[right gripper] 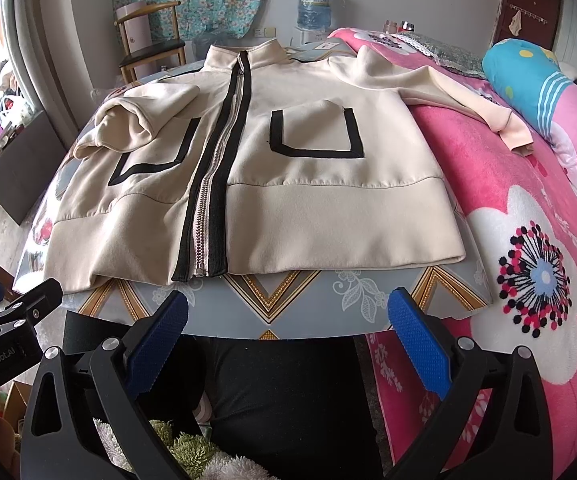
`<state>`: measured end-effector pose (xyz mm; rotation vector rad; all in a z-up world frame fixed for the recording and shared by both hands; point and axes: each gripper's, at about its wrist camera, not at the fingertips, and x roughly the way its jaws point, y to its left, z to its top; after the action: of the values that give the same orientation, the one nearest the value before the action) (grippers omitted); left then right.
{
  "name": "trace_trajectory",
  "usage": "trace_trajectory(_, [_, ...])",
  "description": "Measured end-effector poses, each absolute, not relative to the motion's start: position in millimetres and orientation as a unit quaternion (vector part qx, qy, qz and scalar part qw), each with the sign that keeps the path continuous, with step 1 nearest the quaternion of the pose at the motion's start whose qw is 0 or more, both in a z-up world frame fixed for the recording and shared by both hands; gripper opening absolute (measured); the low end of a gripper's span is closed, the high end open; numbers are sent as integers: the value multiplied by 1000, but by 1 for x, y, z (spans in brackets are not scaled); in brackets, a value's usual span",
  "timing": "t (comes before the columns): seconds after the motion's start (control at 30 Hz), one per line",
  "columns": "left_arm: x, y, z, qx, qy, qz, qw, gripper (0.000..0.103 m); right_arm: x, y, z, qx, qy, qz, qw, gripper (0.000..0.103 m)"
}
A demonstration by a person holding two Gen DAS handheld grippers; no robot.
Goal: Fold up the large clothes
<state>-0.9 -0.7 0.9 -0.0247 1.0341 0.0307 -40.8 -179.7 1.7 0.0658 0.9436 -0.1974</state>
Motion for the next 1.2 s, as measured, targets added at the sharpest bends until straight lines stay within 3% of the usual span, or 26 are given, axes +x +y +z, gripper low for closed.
trace_trajectory(1.2, [-1,4,-2,-9,496,22,868,95,-41,-179,2,30,454,-95,886,98])
